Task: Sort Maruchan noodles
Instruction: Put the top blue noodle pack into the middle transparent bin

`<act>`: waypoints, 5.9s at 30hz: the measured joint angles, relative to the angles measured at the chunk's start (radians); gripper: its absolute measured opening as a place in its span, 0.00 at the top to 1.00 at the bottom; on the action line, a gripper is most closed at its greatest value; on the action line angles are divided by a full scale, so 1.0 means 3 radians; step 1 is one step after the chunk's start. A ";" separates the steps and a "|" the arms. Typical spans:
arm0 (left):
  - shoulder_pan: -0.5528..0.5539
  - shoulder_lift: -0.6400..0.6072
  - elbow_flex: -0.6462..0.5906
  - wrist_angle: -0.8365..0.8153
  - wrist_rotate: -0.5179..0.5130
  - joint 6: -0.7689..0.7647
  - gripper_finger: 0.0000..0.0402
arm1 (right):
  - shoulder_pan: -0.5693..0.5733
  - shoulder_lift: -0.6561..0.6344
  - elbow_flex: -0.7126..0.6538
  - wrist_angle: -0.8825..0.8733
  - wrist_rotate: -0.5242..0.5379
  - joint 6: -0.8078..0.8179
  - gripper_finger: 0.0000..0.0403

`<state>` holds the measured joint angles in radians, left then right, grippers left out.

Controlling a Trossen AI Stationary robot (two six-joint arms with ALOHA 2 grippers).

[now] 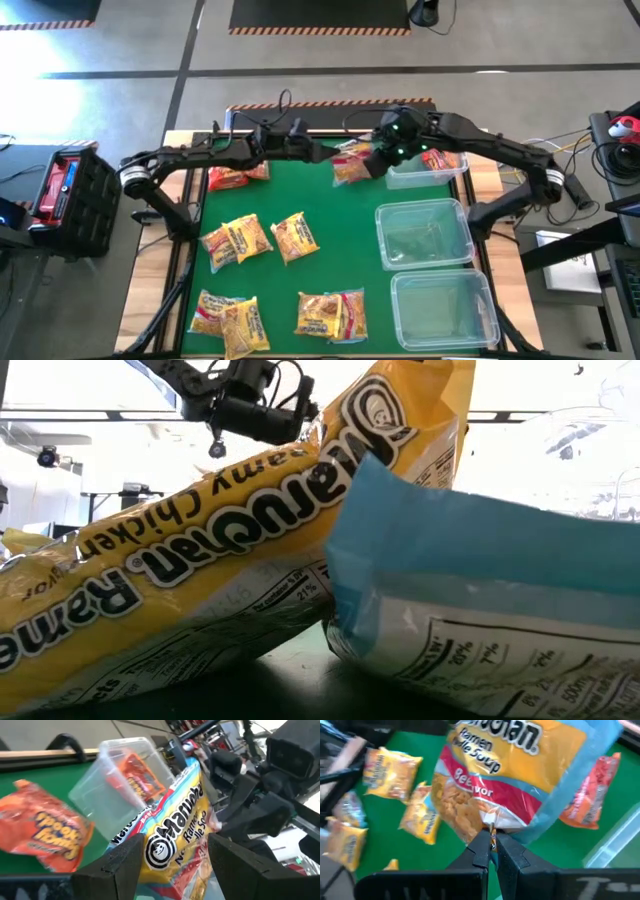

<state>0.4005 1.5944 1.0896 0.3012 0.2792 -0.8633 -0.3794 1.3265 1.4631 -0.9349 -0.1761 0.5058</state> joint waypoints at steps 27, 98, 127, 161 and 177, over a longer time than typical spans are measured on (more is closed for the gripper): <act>-0.0701 0.0140 0.0129 0.0076 -0.0368 -0.0179 0.49 | 0.0311 -0.0555 0.0038 -0.1169 -0.0854 0.0357 0.98; -0.0875 0.0158 0.0222 0.0057 -0.0815 -0.0031 0.49 | 0.0888 -0.0858 -0.1670 -0.2123 -0.0337 0.0376 0.98; -0.0875 0.0158 0.0220 0.0056 -0.0813 -0.0058 0.49 | 0.0886 -0.0857 -0.1157 -0.2119 -0.0527 0.0637 0.98; -0.0874 0.0158 0.0218 -0.0106 -0.0812 0.0058 0.49 | 0.0886 -0.0863 -0.1614 -0.2118 -0.0514 0.0697 0.98; -0.0874 0.0158 0.0218 -0.0109 -0.0812 0.0058 0.49 | 0.0886 -0.0863 -0.1522 -0.2120 -0.0455 0.0636 0.76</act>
<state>0.1383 1.6417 1.1549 0.2684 0.0357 -0.8459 -0.1135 1.0676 1.0065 -1.5707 -0.3126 0.6965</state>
